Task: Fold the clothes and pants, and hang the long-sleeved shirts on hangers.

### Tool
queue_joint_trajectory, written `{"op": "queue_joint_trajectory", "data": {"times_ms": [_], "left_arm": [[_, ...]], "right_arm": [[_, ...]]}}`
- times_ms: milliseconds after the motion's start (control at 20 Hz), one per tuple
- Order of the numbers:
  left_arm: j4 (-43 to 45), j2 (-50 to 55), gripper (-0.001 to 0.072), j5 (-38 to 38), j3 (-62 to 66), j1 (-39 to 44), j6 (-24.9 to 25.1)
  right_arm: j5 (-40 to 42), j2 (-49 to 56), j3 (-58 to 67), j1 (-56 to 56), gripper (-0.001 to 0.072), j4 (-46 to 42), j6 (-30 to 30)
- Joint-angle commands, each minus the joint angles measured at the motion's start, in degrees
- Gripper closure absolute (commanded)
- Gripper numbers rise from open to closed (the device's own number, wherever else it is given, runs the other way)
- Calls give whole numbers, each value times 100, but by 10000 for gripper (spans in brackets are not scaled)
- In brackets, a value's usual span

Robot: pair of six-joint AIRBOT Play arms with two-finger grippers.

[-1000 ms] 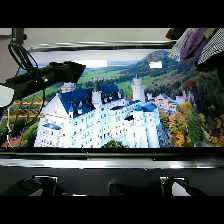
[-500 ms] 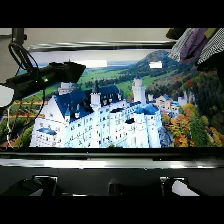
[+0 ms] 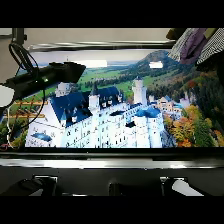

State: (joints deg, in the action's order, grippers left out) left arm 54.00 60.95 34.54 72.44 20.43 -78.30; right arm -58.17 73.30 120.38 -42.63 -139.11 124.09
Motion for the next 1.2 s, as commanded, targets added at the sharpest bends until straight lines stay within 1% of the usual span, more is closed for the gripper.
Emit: {"op": "queue_joint_trajectory", "data": {"times_ms": [0, 250, 450, 500, 550, 600, 650, 700, 800, 850, 950, 1150], "left_arm": [[2, 4, 33, -2, -4, 2, 2], [0, 4, 33, -2, -4, 2, -22], [0, 4, 33, -2, -4, 2, -39], [0, 4, 33, -2, -4, 2, -39], [0, 2, 33, -2, -4, 2, -39], [0, 2, 33, -2, -4, 2, -39], [0, 2, 33, -2, -4, 2, -39], [0, 2, 32, -2, -4, 2, -39], [0, 2, 32, -2, -4, 2, -37], [0, 2, 31, -2, -4, 2, -37], [0, 0, 32, -2, -2, 2, -39], [-2, 0, 31, 2, -2, 2, -39]], "right_arm": [[374, 50, 7, -299, 683, 90, 195], [439, 348, 4, -584, 681, 496, 90], [518, 378, -92, -575, 679, 560, 76], [542, 365, -118, -575, 651, 562, 74], [507, 348, -118, -575, 545, 612, 74], [437, 295, -118, -575, 417, 717, 74], [380, 223, -118, -575, 348, 813, 74], [358, 125, -118, -575, 320, 907, 83], [380, -111, -118, -575, 311, 979, 85], [407, -273, -118, -575, 269, 992, 85], [468, -688, -118, -575, 222, 1014, 122], [927, -1537, -118, -575, 223, 1174, 352]]}}
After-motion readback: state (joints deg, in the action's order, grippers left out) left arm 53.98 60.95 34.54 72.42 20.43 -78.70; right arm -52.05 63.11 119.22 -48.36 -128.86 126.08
